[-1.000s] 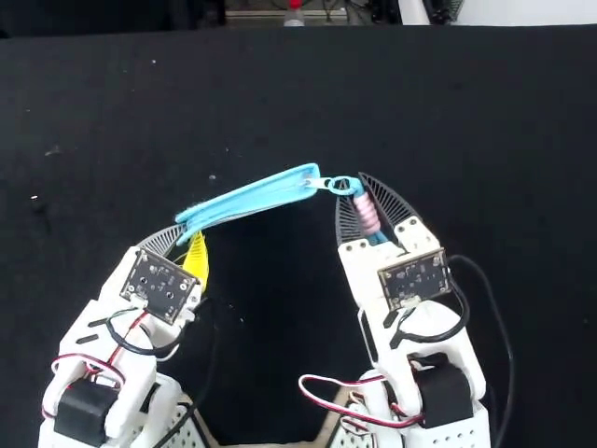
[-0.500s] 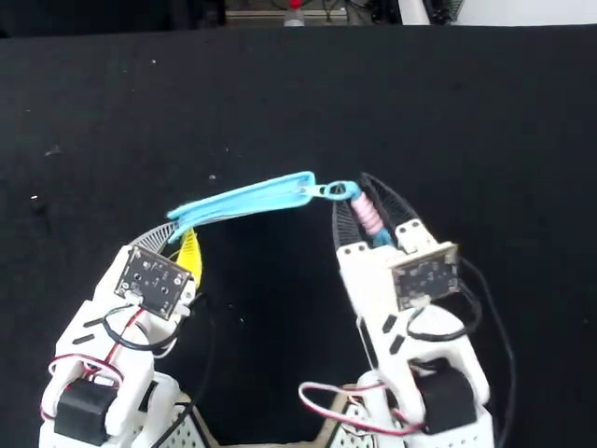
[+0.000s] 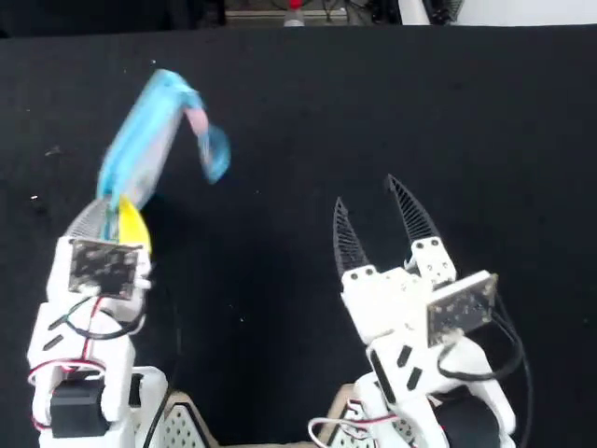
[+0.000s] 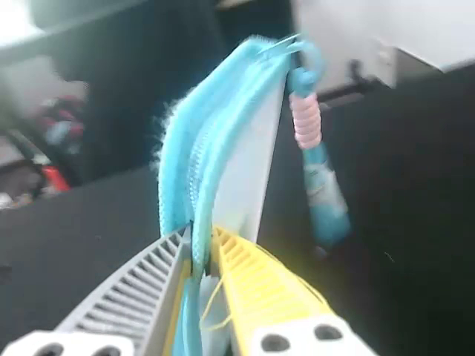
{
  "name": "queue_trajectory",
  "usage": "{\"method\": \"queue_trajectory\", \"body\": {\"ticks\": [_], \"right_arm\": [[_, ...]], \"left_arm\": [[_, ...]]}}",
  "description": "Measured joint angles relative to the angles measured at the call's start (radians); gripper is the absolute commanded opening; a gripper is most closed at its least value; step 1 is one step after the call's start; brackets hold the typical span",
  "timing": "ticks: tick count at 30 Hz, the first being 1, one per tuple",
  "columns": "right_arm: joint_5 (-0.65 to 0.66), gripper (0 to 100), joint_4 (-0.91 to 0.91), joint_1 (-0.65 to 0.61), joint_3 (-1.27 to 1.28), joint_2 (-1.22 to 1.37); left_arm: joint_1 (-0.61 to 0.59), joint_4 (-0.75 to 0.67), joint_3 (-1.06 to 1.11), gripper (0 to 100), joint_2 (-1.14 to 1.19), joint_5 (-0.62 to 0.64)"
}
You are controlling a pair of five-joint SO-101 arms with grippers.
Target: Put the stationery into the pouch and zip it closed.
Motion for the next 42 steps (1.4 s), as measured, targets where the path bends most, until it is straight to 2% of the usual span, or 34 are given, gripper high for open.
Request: {"method": "queue_trajectory", "body": {"ticks": [2,6,9,14,17,21,27,34,36,39,42], "right_arm": [[0.0,16.5,-0.031,0.012,0.034,0.0],[0.0,2.1,-0.084,0.055,0.097,0.0],[0.006,1.3,-0.109,0.094,0.103,0.0],[0.087,1.4,-0.11,0.101,0.109,0.0],[0.1,1.5,-0.11,0.106,0.11,0.0],[0.14,1.5,-0.009,0.112,0.118,0.0],[0.19,1.4,0.083,0.11,0.206,0.0],[0.172,1.2,0.084,0.11,0.269,0.0],[0.149,1.2,0.084,0.11,0.275,0.0],[0.135,1.2,0.084,0.11,0.275,0.0],[0.132,1.2,0.084,0.11,0.275,0.0]], "left_arm": [[-0.043,-0.021,0.0,3,0.0,0.008],[-0.13,-0.069,0.002,3,0.002,0.008],[-0.146,-0.106,0.017,3,0.0,0.008],[-0.091,-0.209,0.12,3,-0.015,0.003],[0.0,-0.226,0.149,3,-0.015,0.002],[0.11,-0.233,0.164,3,0.037,0.002],[0.218,-0.315,0.084,3,0.327,0.002],[0.311,-0.275,-0.189,3,0.796,0.0],[0.333,-0.25,-0.258,6,0.918,0.0],[0.361,-0.209,-0.321,16,1.082,0.0],[0.359,-0.164,-0.304,18,1.208,0.071]]}}
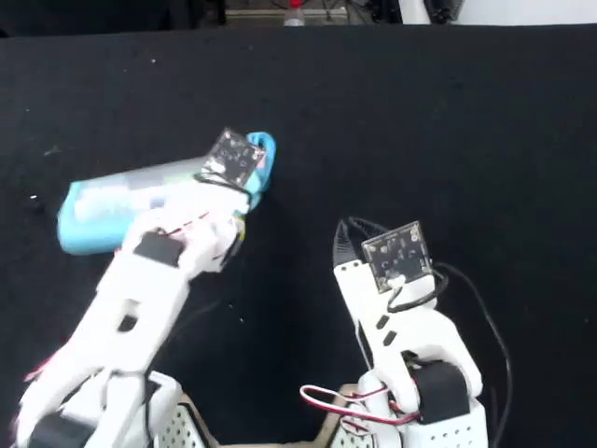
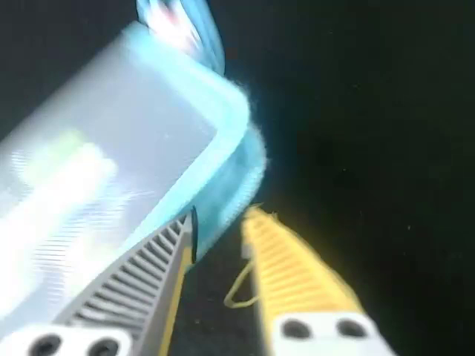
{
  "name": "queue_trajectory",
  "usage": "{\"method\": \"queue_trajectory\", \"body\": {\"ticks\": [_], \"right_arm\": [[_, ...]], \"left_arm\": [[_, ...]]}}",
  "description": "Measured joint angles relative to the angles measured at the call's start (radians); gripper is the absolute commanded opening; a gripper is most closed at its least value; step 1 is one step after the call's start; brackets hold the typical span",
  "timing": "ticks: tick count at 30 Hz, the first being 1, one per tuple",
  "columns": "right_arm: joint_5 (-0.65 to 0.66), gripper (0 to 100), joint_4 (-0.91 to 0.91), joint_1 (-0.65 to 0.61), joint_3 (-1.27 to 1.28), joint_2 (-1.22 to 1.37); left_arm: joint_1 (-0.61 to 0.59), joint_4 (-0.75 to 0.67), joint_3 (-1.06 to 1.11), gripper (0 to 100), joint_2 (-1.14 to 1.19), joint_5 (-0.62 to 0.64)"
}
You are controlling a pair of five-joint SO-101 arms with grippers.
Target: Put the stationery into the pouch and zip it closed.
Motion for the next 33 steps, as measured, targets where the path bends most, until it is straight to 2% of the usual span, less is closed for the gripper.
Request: {"method": "queue_trajectory", "body": {"ticks": [2,6,14,17,19,26,30,33], "right_arm": [[0.0,1.3,0.0,0.0,0.0,0.0],[0.0,1.4,0.0,0.0,0.029,0.002],[0.0,1.5,0.0,0.0,0.034,0.009],[0.0,1.5,0.0,0.0,0.034,0.009],[0.0,1.5,0.0,0.0,0.034,0.009],[0.0,1.2,0.003,0.0,0.034,0.009],[0.0,1.1,0.08,0.0,0.034,0.009],[-0.031,1.1,0.146,0.0,0.034,0.009]], "left_arm": [[-0.006,0.006,-0.006,18,0.026,0.049],[0.008,0.087,-0.074,18,0.032,0.071],[0.003,0.483,-0.364,17,0.032,0.074],[-0.074,0.574,-0.41,10,0.031,0.075],[-0.15,0.559,-0.402,2,0.018,0.075],[-0.321,0.436,-0.083,3,-0.282,0.046],[-0.405,0.417,0.106,3,-0.528,0.043],[-0.425,0.425,0.226,3,-0.713,0.015]]}}
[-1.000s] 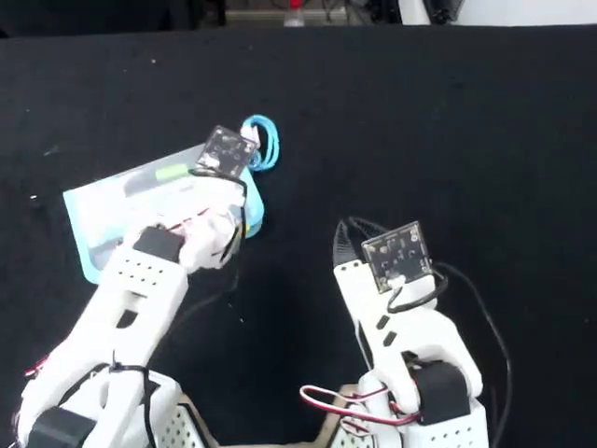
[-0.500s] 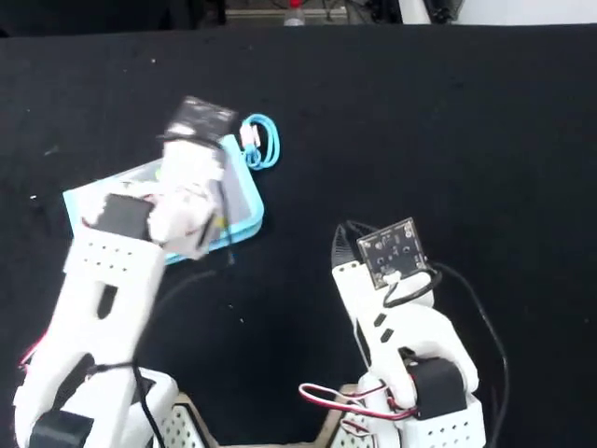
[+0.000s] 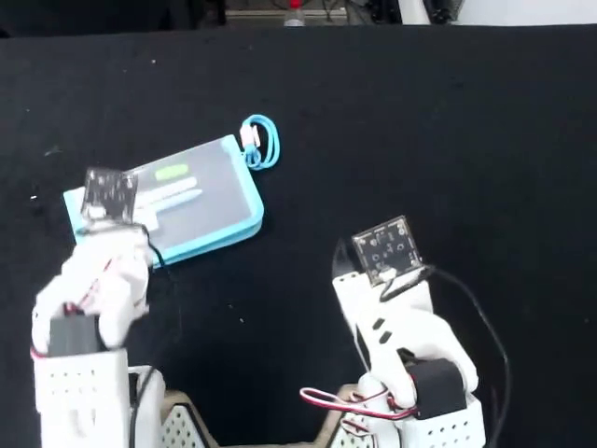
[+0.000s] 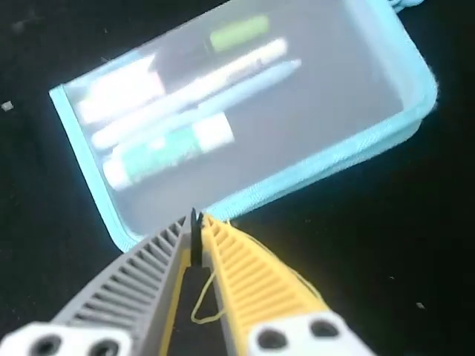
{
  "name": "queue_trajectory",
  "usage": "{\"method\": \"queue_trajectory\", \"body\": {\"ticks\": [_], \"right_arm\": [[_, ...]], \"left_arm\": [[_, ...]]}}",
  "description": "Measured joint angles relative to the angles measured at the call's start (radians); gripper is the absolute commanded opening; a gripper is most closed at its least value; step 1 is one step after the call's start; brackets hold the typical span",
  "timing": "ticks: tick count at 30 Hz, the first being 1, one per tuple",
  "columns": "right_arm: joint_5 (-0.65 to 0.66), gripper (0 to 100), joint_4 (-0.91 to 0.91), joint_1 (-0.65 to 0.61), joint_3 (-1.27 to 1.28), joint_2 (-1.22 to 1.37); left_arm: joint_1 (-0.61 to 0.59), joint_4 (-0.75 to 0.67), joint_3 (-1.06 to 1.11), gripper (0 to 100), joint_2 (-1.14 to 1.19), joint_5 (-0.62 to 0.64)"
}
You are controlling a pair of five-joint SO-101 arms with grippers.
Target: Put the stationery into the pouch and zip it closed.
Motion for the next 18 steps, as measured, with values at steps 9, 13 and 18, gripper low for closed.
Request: {"method": "queue_trajectory", "body": {"ticks": [9,13,18], "right_arm": [[-0.124,1.2,0.118,0.009,0.046,-0.009],[-0.124,1.2,0.089,0.009,0.158,-0.009],[-0.124,1.2,0.002,0.009,0.249,0.006]], "left_arm": [[-0.009,0.052,0.25,3,-0.364,-0.044],[-0.02,0.112,0.298,3,-0.489,-0.044],[-0.054,0.126,0.33,3,-0.496,0.002]]}}
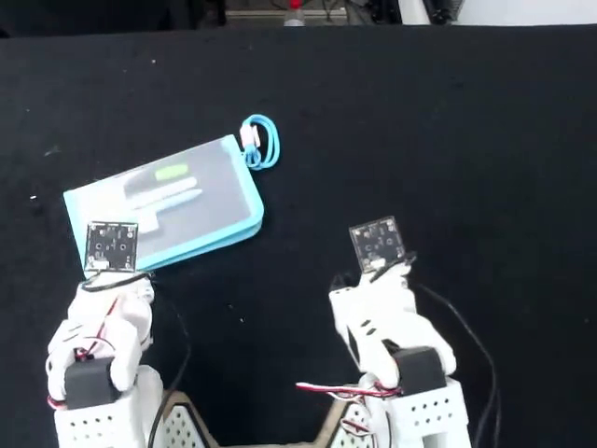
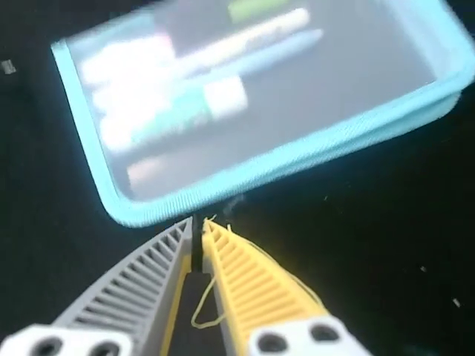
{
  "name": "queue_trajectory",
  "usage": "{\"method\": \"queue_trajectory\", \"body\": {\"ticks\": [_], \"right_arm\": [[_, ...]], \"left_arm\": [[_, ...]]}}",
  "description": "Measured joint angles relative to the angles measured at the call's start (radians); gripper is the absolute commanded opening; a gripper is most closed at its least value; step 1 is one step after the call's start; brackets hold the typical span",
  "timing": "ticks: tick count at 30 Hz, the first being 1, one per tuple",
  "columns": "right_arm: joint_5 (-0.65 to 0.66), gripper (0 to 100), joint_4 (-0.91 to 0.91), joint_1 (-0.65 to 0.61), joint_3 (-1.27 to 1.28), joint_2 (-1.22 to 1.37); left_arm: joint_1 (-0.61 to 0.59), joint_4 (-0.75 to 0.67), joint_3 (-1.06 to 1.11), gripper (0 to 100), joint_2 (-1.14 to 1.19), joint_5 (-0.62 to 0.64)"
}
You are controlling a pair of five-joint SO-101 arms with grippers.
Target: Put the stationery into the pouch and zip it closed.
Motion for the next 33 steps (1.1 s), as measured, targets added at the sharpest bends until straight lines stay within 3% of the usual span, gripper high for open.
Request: {"method": "queue_trajectory", "body": {"ticks": [10,33], "right_arm": [[-0.006,1.2,-0.02,0.0,0.107,-0.008],[-0.006,1.4,0.069,0.0,0.109,-0.009]], "left_arm": [[-0.006,-0.021,0.218,3,0.006,0.155],[-0.006,-0.021,0.229,3,0.009,0.167]]}}
